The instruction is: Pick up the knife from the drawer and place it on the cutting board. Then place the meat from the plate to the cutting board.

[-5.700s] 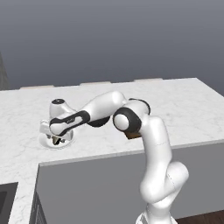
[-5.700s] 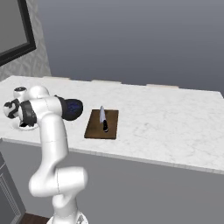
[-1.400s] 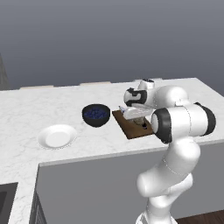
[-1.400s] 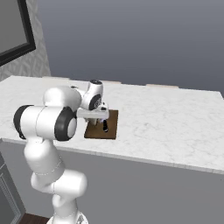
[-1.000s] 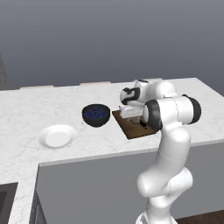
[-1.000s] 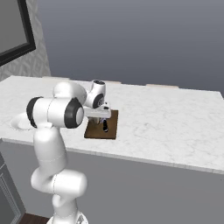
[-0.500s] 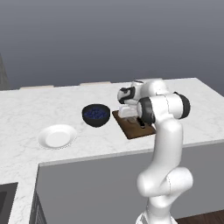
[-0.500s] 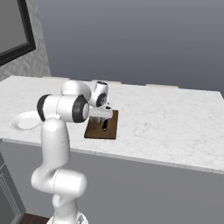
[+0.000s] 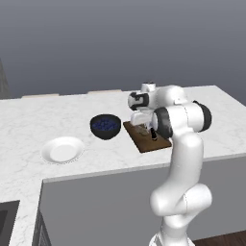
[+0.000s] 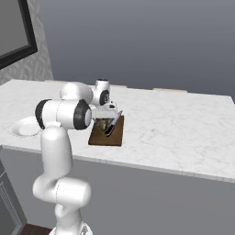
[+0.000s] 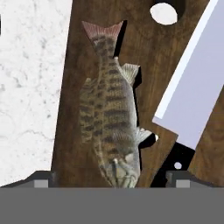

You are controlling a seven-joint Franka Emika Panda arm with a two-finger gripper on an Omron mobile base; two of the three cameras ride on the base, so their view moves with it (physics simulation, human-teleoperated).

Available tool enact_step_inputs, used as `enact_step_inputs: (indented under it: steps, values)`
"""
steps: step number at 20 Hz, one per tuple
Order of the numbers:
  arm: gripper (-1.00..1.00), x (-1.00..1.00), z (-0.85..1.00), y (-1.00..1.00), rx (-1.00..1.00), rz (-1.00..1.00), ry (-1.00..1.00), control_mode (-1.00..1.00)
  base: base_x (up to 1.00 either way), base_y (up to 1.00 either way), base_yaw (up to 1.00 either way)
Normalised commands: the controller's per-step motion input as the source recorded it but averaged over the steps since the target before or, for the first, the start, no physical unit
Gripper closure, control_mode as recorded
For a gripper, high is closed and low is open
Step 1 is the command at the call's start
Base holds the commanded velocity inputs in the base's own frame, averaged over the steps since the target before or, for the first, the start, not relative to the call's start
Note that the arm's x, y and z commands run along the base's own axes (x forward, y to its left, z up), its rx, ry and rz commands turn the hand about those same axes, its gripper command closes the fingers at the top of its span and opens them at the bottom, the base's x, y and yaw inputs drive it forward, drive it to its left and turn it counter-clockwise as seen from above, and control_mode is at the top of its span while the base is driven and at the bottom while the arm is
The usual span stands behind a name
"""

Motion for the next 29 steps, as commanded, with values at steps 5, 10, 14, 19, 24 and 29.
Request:
enact_step_inputs:
  steps: [5, 10, 14, 19, 24, 29]
  values:
    - [-1.00, -0.68, 0.72, 0.00, -0.12, 0.06, -0.13, -1.00, 0.00, 0.00, 0.00]
    - [-1.00, -0.70, 0.73, -0.09, -0.01, 0.09, -0.10, -1.00, 0.00, 0.00, 0.00]
    - [-1.00, -0.83, 0.83, -0.15, 0.00, 0.13, -0.07, -1.00, 0.00, 0.00, 0.00]
    - [-1.00, -0.98, 0.92, -0.06, 0.04, 0.06, -0.10, -1.00, 0.00, 0.00, 0.00]
    - [-1.00, -1.00, 0.79, 0.00, 0.09, 0.03, -0.13, -1.00, 0.00, 0.00, 0.00]
    - [-1.00, -1.00, 0.39, 0.00, 0.02, -0.01, -0.18, -1.00, 0.00, 0.00, 0.00]
